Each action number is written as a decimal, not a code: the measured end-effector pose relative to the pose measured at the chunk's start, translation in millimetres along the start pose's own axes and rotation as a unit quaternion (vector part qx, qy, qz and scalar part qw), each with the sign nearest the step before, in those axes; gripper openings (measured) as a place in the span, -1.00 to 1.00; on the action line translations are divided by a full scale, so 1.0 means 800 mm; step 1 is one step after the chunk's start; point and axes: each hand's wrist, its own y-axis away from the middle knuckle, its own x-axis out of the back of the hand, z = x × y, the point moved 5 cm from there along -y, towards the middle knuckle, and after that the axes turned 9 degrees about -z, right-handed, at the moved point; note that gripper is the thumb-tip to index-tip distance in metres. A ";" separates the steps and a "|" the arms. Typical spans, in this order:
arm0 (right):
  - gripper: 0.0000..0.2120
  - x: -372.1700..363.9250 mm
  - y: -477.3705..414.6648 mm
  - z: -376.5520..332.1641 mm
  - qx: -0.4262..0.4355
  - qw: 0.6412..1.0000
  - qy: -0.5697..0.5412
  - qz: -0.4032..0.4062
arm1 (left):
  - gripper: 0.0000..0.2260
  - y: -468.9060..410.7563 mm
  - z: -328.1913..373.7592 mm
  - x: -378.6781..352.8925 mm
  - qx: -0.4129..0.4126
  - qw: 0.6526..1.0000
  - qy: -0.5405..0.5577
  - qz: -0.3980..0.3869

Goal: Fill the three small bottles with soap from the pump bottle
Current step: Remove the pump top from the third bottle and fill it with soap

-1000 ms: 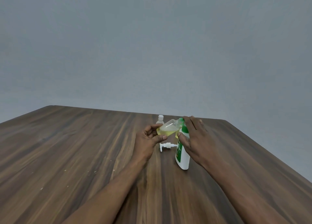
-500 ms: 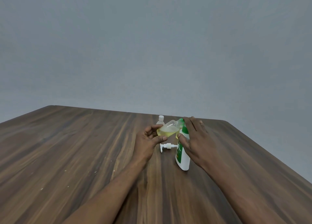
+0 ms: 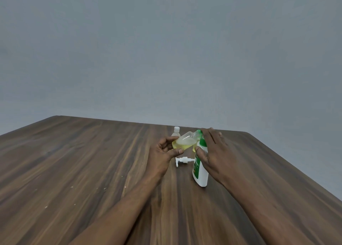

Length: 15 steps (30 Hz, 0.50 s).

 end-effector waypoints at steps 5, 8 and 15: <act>-0.43 0.009 -0.007 0.001 0.006 1.000 0.013 -0.003 | -0.60 -0.005 0.002 0.000 -0.008 1.000 -0.001 0.004; -0.41 0.010 -0.007 0.002 0.008 1.000 0.020 -0.008 | -0.59 -0.006 0.004 0.000 -0.010 1.000 -0.003 0.007; -0.61 0.006 -0.003 -0.002 0.028 0.999 0.026 0.020 | -0.61 0.000 0.003 0.003 -0.003 1.000 -0.013 0.009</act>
